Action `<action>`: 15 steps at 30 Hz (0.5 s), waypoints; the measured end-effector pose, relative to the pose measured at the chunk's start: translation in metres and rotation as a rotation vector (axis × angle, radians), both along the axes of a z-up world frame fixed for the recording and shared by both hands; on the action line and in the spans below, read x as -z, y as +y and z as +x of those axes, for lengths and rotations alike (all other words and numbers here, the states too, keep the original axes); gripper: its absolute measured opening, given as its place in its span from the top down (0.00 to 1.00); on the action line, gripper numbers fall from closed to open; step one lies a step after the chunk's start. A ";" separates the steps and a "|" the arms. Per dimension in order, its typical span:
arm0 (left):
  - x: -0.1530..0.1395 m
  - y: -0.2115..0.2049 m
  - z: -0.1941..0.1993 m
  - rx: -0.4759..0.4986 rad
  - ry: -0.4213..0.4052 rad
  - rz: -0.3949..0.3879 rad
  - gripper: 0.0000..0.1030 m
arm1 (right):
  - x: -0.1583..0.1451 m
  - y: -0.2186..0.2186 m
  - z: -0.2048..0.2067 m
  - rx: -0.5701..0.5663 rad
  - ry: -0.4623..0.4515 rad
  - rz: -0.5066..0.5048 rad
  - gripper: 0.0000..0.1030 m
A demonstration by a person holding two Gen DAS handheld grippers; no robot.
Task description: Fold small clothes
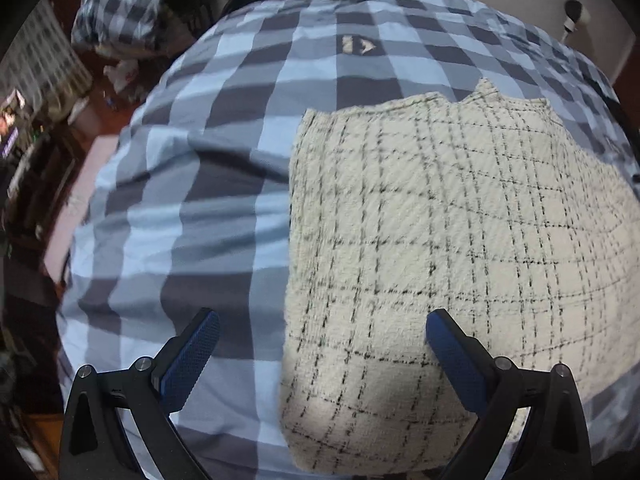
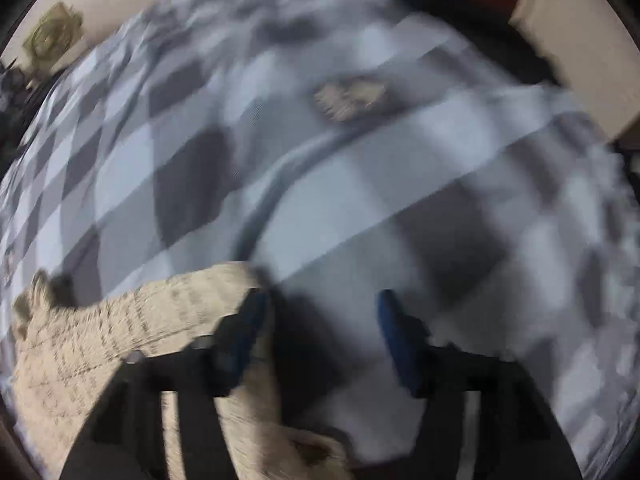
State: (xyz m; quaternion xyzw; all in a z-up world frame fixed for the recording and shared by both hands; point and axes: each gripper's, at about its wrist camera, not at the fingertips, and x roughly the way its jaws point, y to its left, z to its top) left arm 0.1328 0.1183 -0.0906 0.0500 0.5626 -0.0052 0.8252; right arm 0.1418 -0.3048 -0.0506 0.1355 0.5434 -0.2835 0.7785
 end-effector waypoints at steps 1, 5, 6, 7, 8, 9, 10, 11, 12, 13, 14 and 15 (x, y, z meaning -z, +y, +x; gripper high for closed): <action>-0.003 -0.005 0.000 0.019 -0.023 0.022 0.00 | -0.011 0.007 -0.007 -0.006 -0.006 -0.032 0.32; -0.010 -0.035 0.009 0.141 -0.111 0.101 0.00 | -0.048 0.078 -0.034 -0.196 -0.090 -0.010 0.30; -0.010 -0.045 0.016 0.171 -0.126 0.093 0.00 | -0.053 0.110 -0.042 -0.278 -0.106 0.005 0.23; -0.010 -0.052 0.022 0.193 -0.136 0.065 0.00 | -0.053 0.131 -0.047 -0.330 -0.116 0.019 0.16; -0.009 -0.061 0.028 0.216 -0.140 0.016 0.00 | -0.053 0.160 -0.054 -0.400 -0.131 0.053 0.14; -0.003 -0.068 0.037 0.236 -0.133 -0.062 0.00 | -0.048 0.181 -0.055 -0.458 -0.145 0.093 0.14; 0.001 -0.071 0.043 0.241 -0.124 -0.101 0.00 | -0.043 0.198 -0.057 -0.501 -0.153 0.130 0.14; 0.009 -0.074 0.049 0.245 -0.106 -0.138 0.00 | -0.035 0.213 -0.059 -0.533 -0.153 0.168 0.14; 0.022 -0.076 0.058 0.237 -0.079 -0.139 0.00 | -0.019 0.232 -0.060 -0.572 -0.135 0.224 0.14; 0.030 -0.076 0.062 0.229 -0.066 -0.114 0.00 | -0.006 0.240 -0.060 -0.596 -0.112 0.261 0.14; 0.041 -0.075 0.066 0.218 -0.054 -0.061 0.00 | 0.009 0.249 -0.060 -0.613 -0.082 0.298 0.14; 0.053 -0.067 0.069 0.210 -0.060 -0.016 0.00 | 0.030 0.251 -0.060 -0.617 -0.018 0.337 0.14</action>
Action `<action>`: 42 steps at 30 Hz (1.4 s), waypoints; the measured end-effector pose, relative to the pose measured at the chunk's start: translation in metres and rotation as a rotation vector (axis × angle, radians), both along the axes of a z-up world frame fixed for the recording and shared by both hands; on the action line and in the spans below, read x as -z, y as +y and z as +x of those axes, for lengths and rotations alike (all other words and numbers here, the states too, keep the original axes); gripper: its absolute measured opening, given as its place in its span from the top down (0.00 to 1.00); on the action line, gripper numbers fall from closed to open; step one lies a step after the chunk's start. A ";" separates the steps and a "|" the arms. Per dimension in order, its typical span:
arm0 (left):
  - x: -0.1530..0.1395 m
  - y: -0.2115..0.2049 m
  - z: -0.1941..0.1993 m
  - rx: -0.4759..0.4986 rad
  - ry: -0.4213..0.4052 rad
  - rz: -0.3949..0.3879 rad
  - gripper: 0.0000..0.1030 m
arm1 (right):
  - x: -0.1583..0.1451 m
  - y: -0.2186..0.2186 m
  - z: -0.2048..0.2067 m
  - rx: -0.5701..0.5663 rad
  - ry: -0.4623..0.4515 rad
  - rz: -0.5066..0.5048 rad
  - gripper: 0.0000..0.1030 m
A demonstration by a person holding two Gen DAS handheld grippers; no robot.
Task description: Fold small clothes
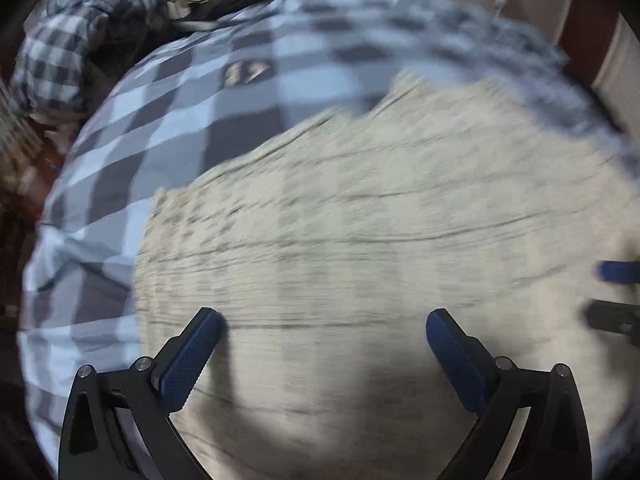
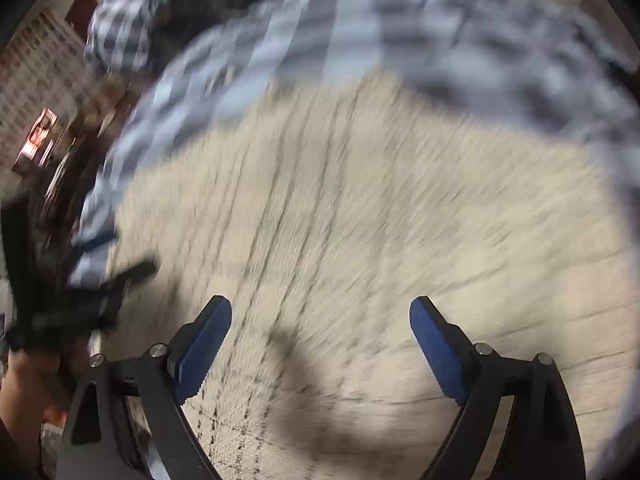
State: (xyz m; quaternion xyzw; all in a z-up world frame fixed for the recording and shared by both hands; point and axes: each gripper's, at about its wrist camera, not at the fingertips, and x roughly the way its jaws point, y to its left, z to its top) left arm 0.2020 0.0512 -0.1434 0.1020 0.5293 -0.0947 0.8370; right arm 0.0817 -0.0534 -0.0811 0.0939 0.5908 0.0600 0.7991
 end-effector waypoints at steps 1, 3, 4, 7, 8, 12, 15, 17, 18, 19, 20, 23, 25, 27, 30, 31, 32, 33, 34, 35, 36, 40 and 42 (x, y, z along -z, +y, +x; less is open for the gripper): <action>0.004 0.005 0.000 0.000 -0.007 -0.016 0.00 | 0.013 -0.003 -0.001 -0.001 0.039 -0.018 0.14; 0.009 0.032 0.002 -0.020 -0.036 -0.111 0.00 | 0.019 -0.019 -0.008 -0.063 0.004 0.012 0.16; 0.011 0.042 0.005 -0.032 -0.038 -0.136 0.00 | 0.013 -0.028 -0.015 -0.083 -0.029 0.020 0.16; 0.011 0.050 0.013 -0.019 -0.043 -0.160 0.00 | -0.001 -0.072 -0.026 -0.005 -0.057 -0.132 0.16; 0.009 0.046 0.013 -0.008 -0.055 -0.136 0.00 | -0.002 -0.091 -0.029 0.035 -0.055 -0.169 0.16; -0.002 0.032 0.005 0.026 -0.161 -0.012 0.00 | -0.015 -0.154 -0.052 0.173 -0.082 -0.034 0.76; -0.007 0.037 0.002 0.022 -0.182 -0.006 0.00 | -0.030 -0.189 -0.063 0.328 -0.110 0.039 0.87; -0.012 0.046 0.005 -0.008 -0.194 -0.015 0.00 | -0.040 -0.194 -0.072 0.410 -0.136 -0.055 0.83; -0.019 0.051 0.006 -0.043 -0.216 -0.012 0.00 | -0.048 -0.197 -0.075 0.455 -0.147 -0.143 0.70; -0.026 0.055 0.006 -0.075 -0.241 -0.012 0.00 | -0.058 -0.197 -0.080 0.513 -0.166 -0.265 0.55; -0.035 0.060 0.007 -0.104 -0.269 -0.023 0.00 | -0.064 -0.193 -0.086 0.530 -0.196 -0.317 0.52; -0.052 0.065 0.011 -0.109 -0.286 -0.185 0.00 | -0.078 -0.168 -0.085 0.442 -0.286 -0.355 0.40; -0.046 0.053 0.017 -0.041 -0.192 -0.296 0.00 | -0.077 -0.134 -0.071 0.339 -0.310 -0.399 0.17; -0.032 0.036 0.020 0.011 -0.102 -0.313 0.00 | -0.064 -0.112 -0.051 0.232 -0.313 -0.381 0.14; -0.003 0.024 0.023 -0.049 -0.066 -0.104 0.00 | -0.025 -0.086 -0.024 0.109 -0.204 -0.317 0.14; 0.003 0.027 0.025 -0.083 -0.070 -0.027 0.00 | -0.009 -0.086 -0.018 0.100 -0.149 -0.299 0.14; 0.001 0.036 0.024 -0.090 -0.080 -0.063 0.00 | 0.002 -0.093 -0.015 0.108 -0.110 -0.299 0.14; -0.005 0.042 0.024 -0.109 -0.096 -0.072 0.00 | 0.011 -0.101 -0.016 0.130 -0.075 -0.325 0.14; -0.015 0.048 0.025 -0.140 -0.125 -0.028 0.00 | 0.013 -0.113 -0.022 0.170 -0.083 -0.377 0.14; -0.023 0.051 0.024 -0.160 -0.151 0.014 0.00 | 0.006 -0.123 -0.029 0.213 -0.117 -0.449 0.14; -0.036 0.054 0.023 -0.197 -0.201 0.101 0.00 | -0.005 -0.131 -0.036 0.264 -0.158 -0.564 0.14; -0.077 0.069 0.006 -0.296 -0.295 0.258 0.00 | -0.064 -0.164 -0.069 0.434 -0.321 -0.741 0.14; -0.096 0.081 -0.011 -0.344 -0.270 0.192 0.00 | -0.094 -0.174 -0.096 0.521 -0.405 -0.676 0.14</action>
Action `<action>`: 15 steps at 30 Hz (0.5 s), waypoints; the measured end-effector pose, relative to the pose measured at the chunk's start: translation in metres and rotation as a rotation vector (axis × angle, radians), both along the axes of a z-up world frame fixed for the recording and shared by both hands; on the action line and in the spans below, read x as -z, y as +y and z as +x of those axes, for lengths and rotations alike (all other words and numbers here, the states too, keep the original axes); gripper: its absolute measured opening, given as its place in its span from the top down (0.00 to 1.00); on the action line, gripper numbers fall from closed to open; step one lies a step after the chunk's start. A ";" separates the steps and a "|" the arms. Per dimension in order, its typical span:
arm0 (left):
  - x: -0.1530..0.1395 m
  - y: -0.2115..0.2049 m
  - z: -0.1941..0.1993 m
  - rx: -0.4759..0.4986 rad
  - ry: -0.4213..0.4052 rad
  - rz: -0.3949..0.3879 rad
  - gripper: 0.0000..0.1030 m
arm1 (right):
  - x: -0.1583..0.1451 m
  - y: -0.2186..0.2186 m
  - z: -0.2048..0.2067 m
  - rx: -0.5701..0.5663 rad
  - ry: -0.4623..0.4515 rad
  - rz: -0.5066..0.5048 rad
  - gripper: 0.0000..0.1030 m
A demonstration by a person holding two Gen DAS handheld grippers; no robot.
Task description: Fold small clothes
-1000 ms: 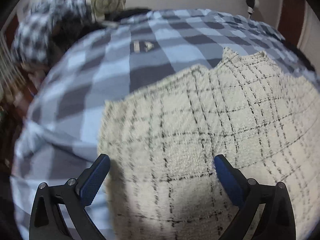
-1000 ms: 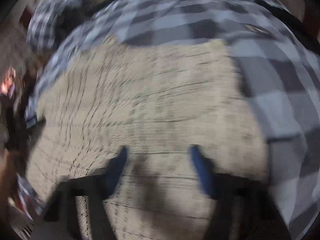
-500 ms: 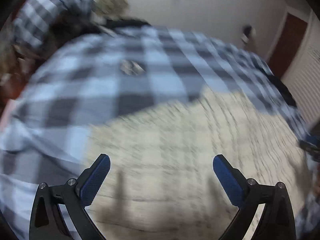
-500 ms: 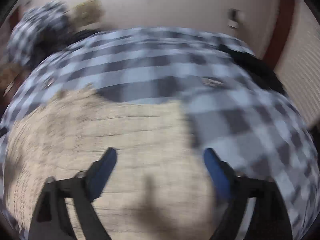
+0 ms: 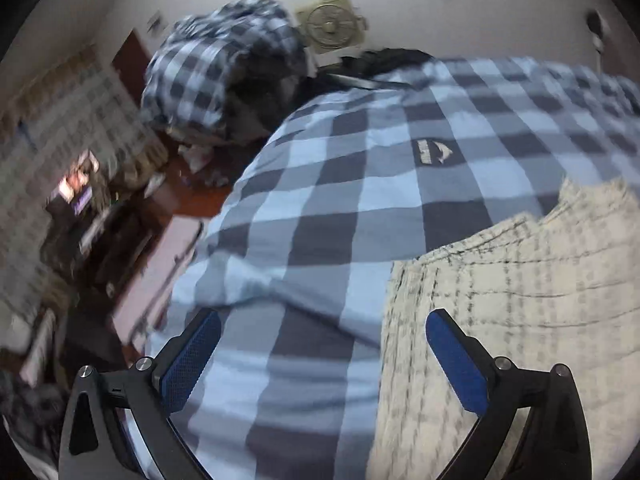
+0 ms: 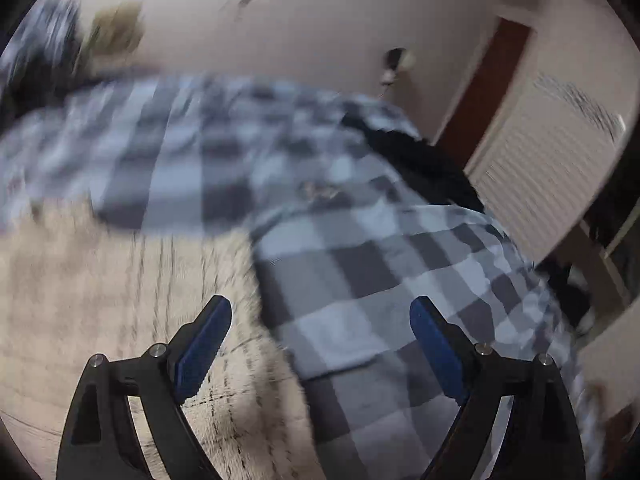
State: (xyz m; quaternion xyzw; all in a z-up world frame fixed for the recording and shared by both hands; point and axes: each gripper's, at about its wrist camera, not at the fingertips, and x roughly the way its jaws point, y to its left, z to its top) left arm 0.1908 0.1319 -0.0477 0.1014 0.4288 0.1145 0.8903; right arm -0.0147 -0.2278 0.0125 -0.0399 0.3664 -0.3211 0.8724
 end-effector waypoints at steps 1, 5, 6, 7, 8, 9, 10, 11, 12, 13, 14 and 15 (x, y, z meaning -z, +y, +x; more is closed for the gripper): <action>-0.003 0.003 -0.006 -0.004 0.019 -0.044 0.00 | -0.009 0.000 -0.010 0.011 -0.039 0.010 0.14; -0.012 0.015 -0.050 0.033 0.074 -0.252 0.00 | -0.028 0.018 -0.029 0.014 -0.126 0.070 0.14; -0.015 0.014 -0.065 0.063 0.069 -0.274 0.01 | -0.025 0.022 -0.029 0.028 -0.114 0.090 0.14; -0.015 0.009 -0.076 0.092 0.067 -0.289 0.01 | -0.022 0.028 -0.033 0.037 -0.104 0.107 0.14; -0.016 0.003 -0.091 0.126 0.073 -0.302 0.01 | -0.017 0.030 -0.036 0.034 -0.102 0.121 0.14; -0.019 -0.001 -0.106 0.175 0.085 -0.319 0.01 | -0.010 0.035 -0.042 0.020 -0.095 0.144 0.14; -0.021 -0.004 -0.112 0.199 0.092 -0.335 0.01 | -0.007 0.039 -0.047 0.008 -0.083 0.162 0.14; -0.022 -0.005 -0.122 0.225 0.097 -0.361 0.01 | -0.004 0.042 -0.053 -0.021 -0.061 0.193 0.14; -0.022 -0.005 -0.134 0.257 0.100 -0.397 0.01 | -0.003 0.043 -0.059 -0.059 -0.051 0.227 0.14; -0.024 -0.005 -0.140 0.270 0.101 -0.405 0.01 | -0.001 0.043 -0.063 -0.093 -0.046 0.263 0.14; -0.023 -0.007 -0.149 0.287 0.112 -0.392 0.01 | 0.001 0.043 -0.068 -0.117 -0.038 0.297 0.14; -0.023 -0.007 -0.154 0.299 0.123 -0.373 0.01 | 0.002 0.043 -0.074 -0.122 -0.029 0.335 0.14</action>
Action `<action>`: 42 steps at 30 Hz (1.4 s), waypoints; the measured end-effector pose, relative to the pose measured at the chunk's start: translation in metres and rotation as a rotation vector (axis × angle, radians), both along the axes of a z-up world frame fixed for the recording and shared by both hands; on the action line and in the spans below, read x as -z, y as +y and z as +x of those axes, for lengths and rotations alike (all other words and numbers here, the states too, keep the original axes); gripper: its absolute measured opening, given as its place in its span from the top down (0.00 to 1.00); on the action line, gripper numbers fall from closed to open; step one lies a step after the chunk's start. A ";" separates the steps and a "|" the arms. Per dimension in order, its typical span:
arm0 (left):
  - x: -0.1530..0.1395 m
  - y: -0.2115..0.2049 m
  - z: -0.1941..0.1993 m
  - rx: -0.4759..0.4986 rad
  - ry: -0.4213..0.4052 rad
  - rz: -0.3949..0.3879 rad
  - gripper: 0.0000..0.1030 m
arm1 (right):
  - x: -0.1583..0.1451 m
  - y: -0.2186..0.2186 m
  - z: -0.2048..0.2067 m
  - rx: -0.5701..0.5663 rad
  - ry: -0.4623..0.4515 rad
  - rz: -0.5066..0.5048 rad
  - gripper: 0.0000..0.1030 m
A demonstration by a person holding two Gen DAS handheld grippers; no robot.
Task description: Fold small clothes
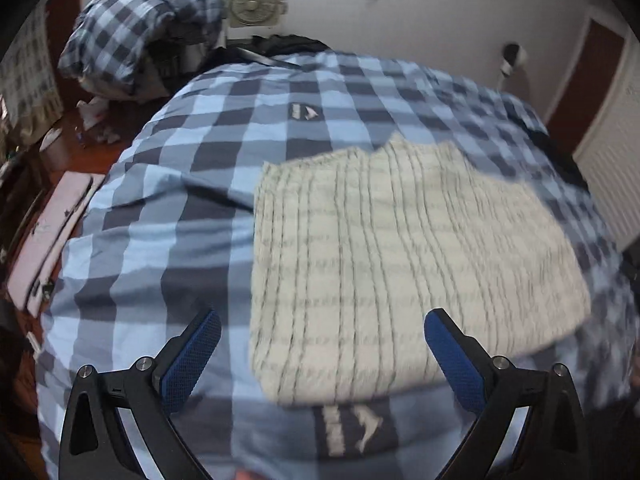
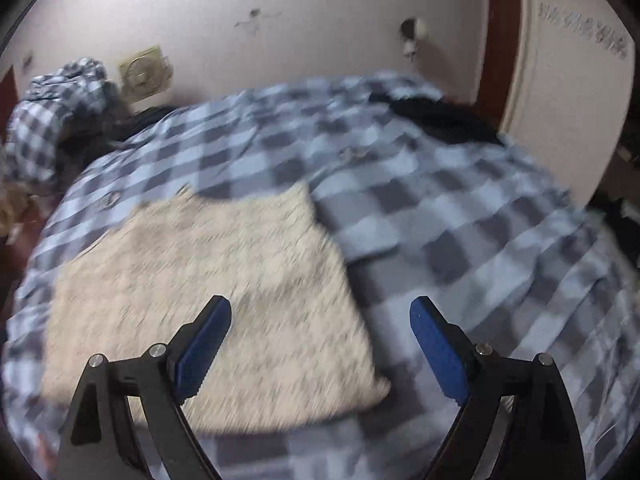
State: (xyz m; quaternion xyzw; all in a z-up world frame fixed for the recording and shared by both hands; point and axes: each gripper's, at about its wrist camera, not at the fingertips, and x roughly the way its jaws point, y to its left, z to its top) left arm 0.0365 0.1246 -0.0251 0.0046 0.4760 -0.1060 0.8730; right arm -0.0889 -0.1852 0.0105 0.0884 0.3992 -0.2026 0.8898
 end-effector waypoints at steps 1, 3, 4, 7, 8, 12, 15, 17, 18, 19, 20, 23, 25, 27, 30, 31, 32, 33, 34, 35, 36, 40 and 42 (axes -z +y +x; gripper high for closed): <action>0.001 -0.001 -0.005 0.022 0.015 0.022 0.01 | 0.002 -0.002 -0.006 0.002 0.008 0.042 0.14; 0.003 -0.001 -0.008 0.042 0.047 0.032 0.00 | 0.004 -0.004 -0.018 0.016 0.004 0.116 0.14; 0.003 -0.001 -0.007 0.031 0.064 0.059 0.00 | 0.005 -0.007 -0.024 0.011 -0.009 0.169 0.14; 0.008 0.002 -0.012 0.009 0.090 0.113 0.01 | 0.005 -0.009 -0.036 -0.009 -0.045 0.263 0.14; 0.010 0.003 -0.013 0.012 0.095 0.115 0.01 | 0.006 -0.007 -0.037 -0.001 -0.028 0.251 0.14; 0.015 0.000 -0.013 0.017 0.100 0.139 0.00 | 0.007 0.005 -0.043 0.024 0.023 0.193 0.14; 0.020 -0.004 -0.011 0.028 0.101 0.158 0.00 | 0.005 0.013 -0.046 0.050 0.056 0.112 0.14; 0.024 -0.005 -0.008 0.031 0.116 0.155 0.00 | 0.006 0.019 -0.039 0.035 0.096 0.027 0.14; 0.026 -0.004 -0.006 0.027 0.126 0.156 0.00 | 0.008 0.020 -0.036 0.032 0.109 0.018 0.14; 0.028 -0.004 -0.004 0.021 0.131 0.160 0.00 | 0.013 0.019 -0.032 0.036 0.129 0.019 0.14; 0.031 -0.004 -0.002 0.013 0.137 0.169 0.00 | 0.018 0.018 -0.028 0.043 0.145 0.029 0.14; 0.037 -0.005 0.002 0.006 0.155 0.182 0.00 | 0.033 0.016 -0.016 0.063 0.196 0.042 0.14; 0.042 -0.007 0.005 0.005 0.169 0.198 0.00 | 0.043 0.015 -0.007 0.064 0.240 0.039 0.14; 0.048 -0.008 0.007 0.005 0.191 0.222 0.00 | 0.048 0.016 -0.001 0.052 0.260 0.041 0.14; 0.057 -0.010 0.009 0.012 0.228 0.240 0.00 | 0.054 0.008 0.005 0.056 0.298 0.032 0.14; 0.060 -0.010 0.010 0.014 0.240 0.239 0.00 | 0.055 0.005 0.006 0.060 0.303 0.035 0.14; 0.062 -0.011 0.011 0.018 0.253 0.232 0.00 | 0.054 0.000 0.007 0.065 0.302 0.039 0.14; 0.067 -0.010 0.013 0.024 0.285 0.210 0.00 | 0.052 -0.008 0.007 0.076 0.290 0.046 0.14; 0.071 -0.011 0.014 0.026 0.307 0.201 0.00 | 0.050 -0.014 0.006 0.085 0.273 0.052 0.14; 0.079 -0.011 0.017 0.028 0.347 0.194 0.00 | 0.048 -0.021 0.005 0.095 0.256 0.054 0.14; 0.085 -0.011 0.019 0.029 0.373 0.195 0.00 | 0.047 -0.031 0.003 0.108 0.240 0.056 0.14; 0.104 -0.022 0.021 0.080 0.443 0.240 0.00 | 0.066 -0.048 0.002 0.111 0.291 0.178 0.14; 0.109 -0.026 0.021 0.100 0.443 0.247 0.00 | 0.082 -0.047 0.009 0.084 0.355 0.239 0.14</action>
